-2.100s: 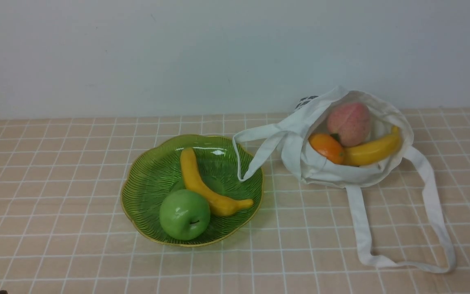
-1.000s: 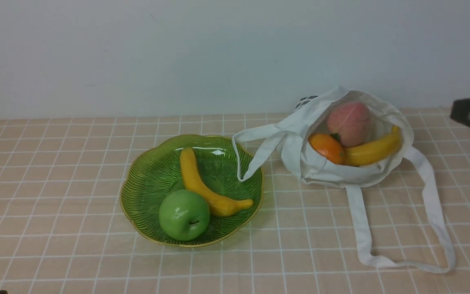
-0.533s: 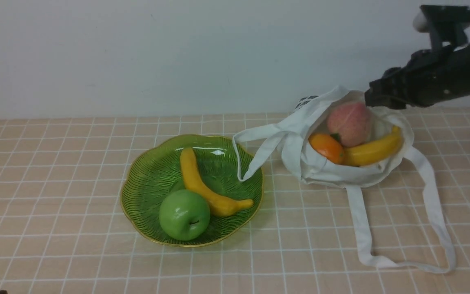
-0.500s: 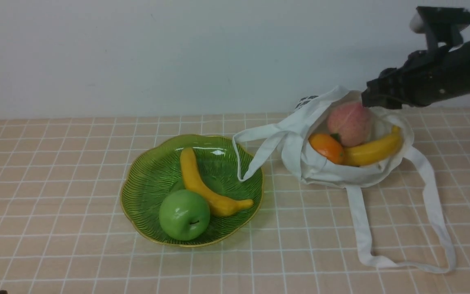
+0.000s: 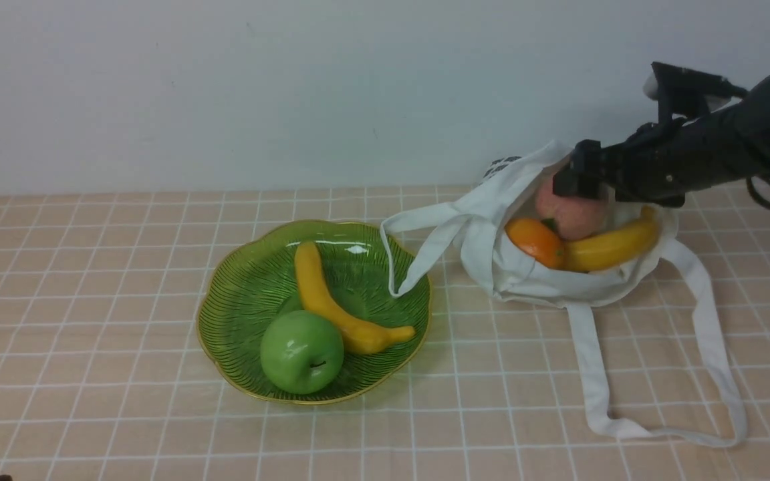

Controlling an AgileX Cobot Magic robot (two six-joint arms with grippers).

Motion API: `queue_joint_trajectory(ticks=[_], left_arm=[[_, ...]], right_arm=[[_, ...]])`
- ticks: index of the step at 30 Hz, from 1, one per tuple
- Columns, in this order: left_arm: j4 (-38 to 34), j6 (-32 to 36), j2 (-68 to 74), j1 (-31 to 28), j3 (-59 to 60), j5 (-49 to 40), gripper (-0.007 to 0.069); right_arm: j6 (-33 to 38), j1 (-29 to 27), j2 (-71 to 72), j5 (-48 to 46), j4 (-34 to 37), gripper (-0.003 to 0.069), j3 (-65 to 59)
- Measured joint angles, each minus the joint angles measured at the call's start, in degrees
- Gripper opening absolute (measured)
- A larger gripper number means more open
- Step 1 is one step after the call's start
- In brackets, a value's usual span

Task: Take the fruit out of the bag on the brown coffee tablecloth and place them on the plate.
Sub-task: 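Reach into the cloth bag and grasp the peach with the right gripper, then place the peach onto the plate with the right gripper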

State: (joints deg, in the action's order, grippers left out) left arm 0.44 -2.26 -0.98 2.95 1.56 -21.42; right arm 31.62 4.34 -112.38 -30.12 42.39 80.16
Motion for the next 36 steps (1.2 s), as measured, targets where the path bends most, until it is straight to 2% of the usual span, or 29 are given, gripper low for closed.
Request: queue_joint_trajectory(ticks=[4,6,12,19,23,26,28,29,32,33,36], left_arm=[[0.00,0.00,0.00,0.00,0.00,0.00,-0.0008],[0.00,0.00,0.00,0.00,0.00,0.00,-0.0008],[0.00,0.00,0.00,0.00,0.00,0.00,-0.0008],[0.00,0.00,0.00,0.00,0.00,0.00,-0.0008],[0.00,0.00,0.00,0.00,0.00,0.00,-0.0008],[0.00,0.00,0.00,0.00,0.00,0.00,-0.0008],[0.00,0.00,0.00,0.00,0.00,0.00,-0.0008],[0.00,0.00,0.00,0.00,0.00,0.00,-0.0008],[0.00,0.00,0.00,0.00,0.00,0.00,-0.0008],[0.00,0.00,0.00,0.00,0.00,0.00,-0.0008],[0.00,0.00,0.00,0.00,0.00,0.00,-0.0008]], right_arm=[[2.60,0.00,-1.52,0.55,3.79,0.0624,0.06],[3.50,0.07,-2.04,0.69,4.57,0.0543,0.11],[3.64,-0.37,-0.61,-2.15,2.30,0.0546,0.29],[-3.29,-2.10,9.49,-13.21,-6.56,0.0546,0.29],[-5.08,-1.46,14.47,-18.77,-7.64,0.0546,0.29],[-3.93,2.98,17.85,-19.99,-7.17,0.0546,0.34],[-1.63,7.99,18.39,-18.32,-5.99,0.0546,0.41],[-0.20,12.02,18.04,-16.26,-5.59,0.0546,0.46],[1.23,17.66,16.26,-12.41,-5.02,0.0546,0.52],[2.03,21.57,13.81,-9.11,-5.02,0.0546,0.91],[2.60,26.51,8.40,-3.30,-6.00,0.0546,2.76]])
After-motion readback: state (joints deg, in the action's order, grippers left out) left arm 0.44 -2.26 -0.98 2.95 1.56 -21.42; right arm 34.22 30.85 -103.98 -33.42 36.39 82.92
